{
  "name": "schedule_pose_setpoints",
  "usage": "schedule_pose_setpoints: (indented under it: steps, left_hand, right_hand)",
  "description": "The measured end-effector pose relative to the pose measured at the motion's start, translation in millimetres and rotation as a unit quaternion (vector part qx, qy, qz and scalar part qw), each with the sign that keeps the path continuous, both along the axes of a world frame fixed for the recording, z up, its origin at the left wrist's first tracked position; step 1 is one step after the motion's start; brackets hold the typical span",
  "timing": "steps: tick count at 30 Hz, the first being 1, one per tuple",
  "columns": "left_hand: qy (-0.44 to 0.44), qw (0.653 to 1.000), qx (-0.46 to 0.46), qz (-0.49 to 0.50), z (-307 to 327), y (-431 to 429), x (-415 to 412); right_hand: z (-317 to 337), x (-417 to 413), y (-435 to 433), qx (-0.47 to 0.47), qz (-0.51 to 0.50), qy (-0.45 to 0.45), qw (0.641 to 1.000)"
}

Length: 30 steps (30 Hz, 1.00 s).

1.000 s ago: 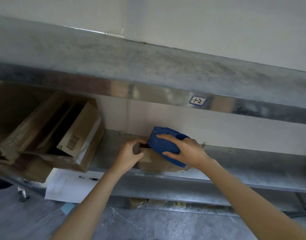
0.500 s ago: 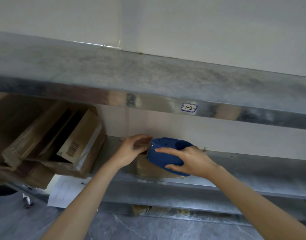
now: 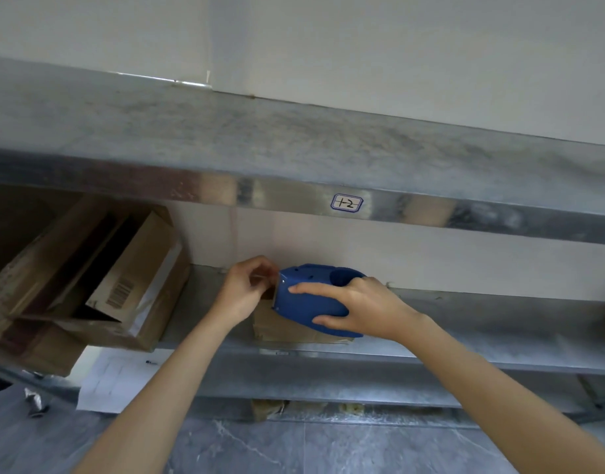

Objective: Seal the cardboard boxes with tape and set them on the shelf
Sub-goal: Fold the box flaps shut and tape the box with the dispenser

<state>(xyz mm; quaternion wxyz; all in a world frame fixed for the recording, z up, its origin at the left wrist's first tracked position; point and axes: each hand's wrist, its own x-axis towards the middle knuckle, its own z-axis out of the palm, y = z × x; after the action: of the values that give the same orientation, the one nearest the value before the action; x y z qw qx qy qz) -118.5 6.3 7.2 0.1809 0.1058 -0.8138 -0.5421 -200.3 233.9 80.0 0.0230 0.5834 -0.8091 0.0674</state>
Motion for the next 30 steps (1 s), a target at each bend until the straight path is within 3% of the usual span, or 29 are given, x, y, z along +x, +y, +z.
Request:
schedule_pose_setpoints:
  steps: [4, 9, 16, 20, 30]
  left_hand:
    - [0.042, 0.996, 0.002, 0.083, -5.5, -11.6, 10.4]
    - [0.000, 0.988, 0.019, 0.156, -22.0, -45.7, 38.5]
    - [-0.014, 0.994, 0.082, 0.077, -15.8, -25.3, 39.7]
    - [-0.057, 0.998, 0.006, 0.033, -22.7, -15.5, 34.2]
    - [-0.090, 0.991, -0.087, 0.048, -39.4, -7.3, 31.7]
  right_hand:
    - [12.4, -6.4, 8.7, 0.030, -0.005, -0.004, 1.000]
    - [16.7, -13.9, 36.0, 0.044, -0.033, -0.048, 0.997]
    - [8.1, -27.0, 55.6, 0.027, -0.077, -0.129, 0.988]
    - [5.4, -37.5, 61.0, 0.020, -0.097, -0.171, 0.980]
    - [-0.6, -50.8, 51.4, 0.058, -0.103, -0.282, 0.952]
